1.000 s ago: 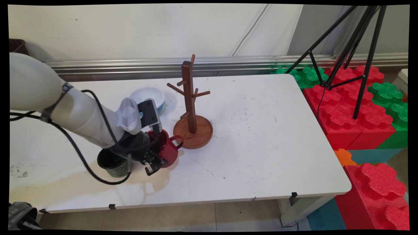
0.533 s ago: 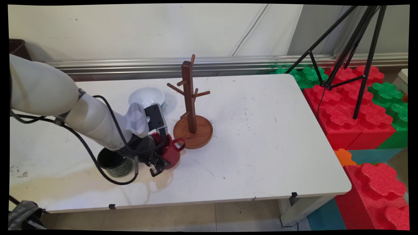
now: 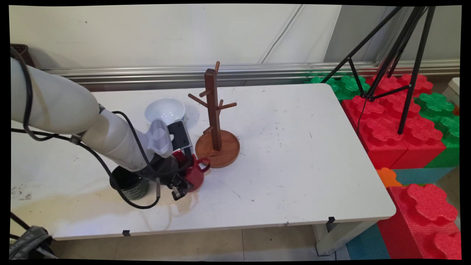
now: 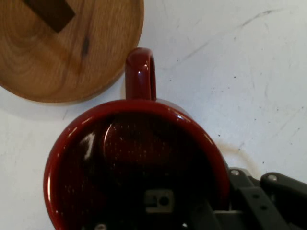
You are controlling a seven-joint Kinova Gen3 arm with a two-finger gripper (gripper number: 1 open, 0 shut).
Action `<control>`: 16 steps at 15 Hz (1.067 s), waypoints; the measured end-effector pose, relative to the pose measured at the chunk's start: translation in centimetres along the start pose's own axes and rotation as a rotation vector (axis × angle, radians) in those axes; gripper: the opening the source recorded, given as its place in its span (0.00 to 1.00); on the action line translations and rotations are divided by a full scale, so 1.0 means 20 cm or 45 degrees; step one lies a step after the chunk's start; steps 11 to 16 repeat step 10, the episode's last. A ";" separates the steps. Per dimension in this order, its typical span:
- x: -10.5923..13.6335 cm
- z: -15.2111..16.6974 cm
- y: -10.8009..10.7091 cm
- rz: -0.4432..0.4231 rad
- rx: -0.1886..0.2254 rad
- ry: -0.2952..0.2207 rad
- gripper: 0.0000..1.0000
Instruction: Place the picked object on the table
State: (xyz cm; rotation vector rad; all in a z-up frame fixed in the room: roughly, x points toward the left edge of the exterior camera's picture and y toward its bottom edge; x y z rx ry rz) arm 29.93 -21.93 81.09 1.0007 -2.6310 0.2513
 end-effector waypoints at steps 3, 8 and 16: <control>0.01 0.02 0.00 -0.004 0.002 -0.005 0.00; 0.02 0.04 0.00 -0.021 0.007 0.005 1.00; 0.02 0.04 0.00 -0.025 0.008 0.012 1.00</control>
